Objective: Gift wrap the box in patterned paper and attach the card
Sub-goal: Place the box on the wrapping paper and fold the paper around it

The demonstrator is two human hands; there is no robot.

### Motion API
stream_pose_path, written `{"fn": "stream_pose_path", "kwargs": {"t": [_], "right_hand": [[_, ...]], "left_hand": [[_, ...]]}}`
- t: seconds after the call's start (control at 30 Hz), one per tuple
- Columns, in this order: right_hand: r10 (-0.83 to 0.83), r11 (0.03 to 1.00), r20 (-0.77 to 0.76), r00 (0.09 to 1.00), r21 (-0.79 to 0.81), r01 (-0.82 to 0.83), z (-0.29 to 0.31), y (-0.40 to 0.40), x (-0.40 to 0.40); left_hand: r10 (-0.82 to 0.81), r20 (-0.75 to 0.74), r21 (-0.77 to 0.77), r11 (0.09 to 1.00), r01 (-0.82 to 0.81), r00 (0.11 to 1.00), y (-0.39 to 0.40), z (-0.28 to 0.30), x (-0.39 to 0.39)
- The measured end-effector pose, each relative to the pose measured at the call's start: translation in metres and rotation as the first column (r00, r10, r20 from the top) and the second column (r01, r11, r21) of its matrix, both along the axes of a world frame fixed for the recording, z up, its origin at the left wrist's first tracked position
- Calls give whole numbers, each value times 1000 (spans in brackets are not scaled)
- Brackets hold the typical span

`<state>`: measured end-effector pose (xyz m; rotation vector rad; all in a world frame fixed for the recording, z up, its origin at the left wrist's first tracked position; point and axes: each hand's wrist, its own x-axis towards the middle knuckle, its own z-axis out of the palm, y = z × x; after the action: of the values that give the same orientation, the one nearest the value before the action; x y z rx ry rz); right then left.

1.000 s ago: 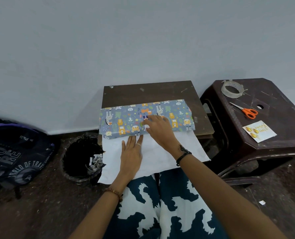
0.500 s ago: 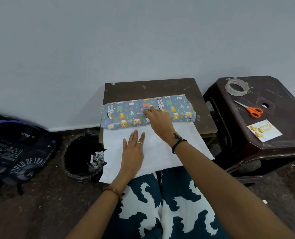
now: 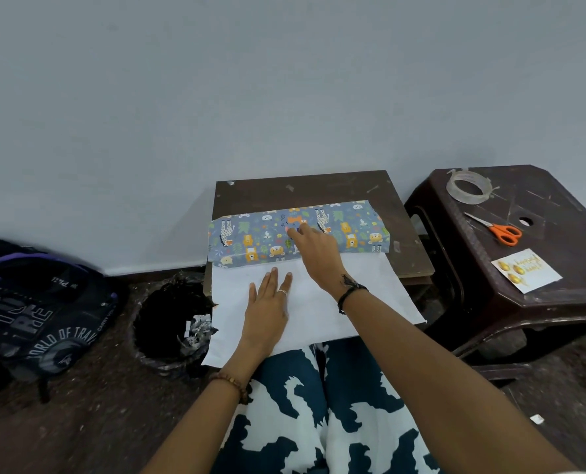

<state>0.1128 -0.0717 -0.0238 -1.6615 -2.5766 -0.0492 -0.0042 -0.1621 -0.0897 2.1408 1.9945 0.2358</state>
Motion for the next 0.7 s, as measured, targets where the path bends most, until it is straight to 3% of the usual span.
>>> {"fn": "stream_pose_path", "kwargs": {"t": [0.4, 0.57, 0.7], "right_hand": [[11, 999, -102, 995, 44, -7, -4, 29, -3], [3, 999, -198, 980, 53, 8, -13, 32, 1], [-18, 993, -292, 956, 110, 52, -12, 30, 1]], "left_hand": [[20, 64, -36, 999, -18, 998, 38, 11, -10], [112, 128, 222, 965, -138, 985, 53, 35, -9], [18, 101, 357, 933, -53, 995, 88, 46, -10]]}}
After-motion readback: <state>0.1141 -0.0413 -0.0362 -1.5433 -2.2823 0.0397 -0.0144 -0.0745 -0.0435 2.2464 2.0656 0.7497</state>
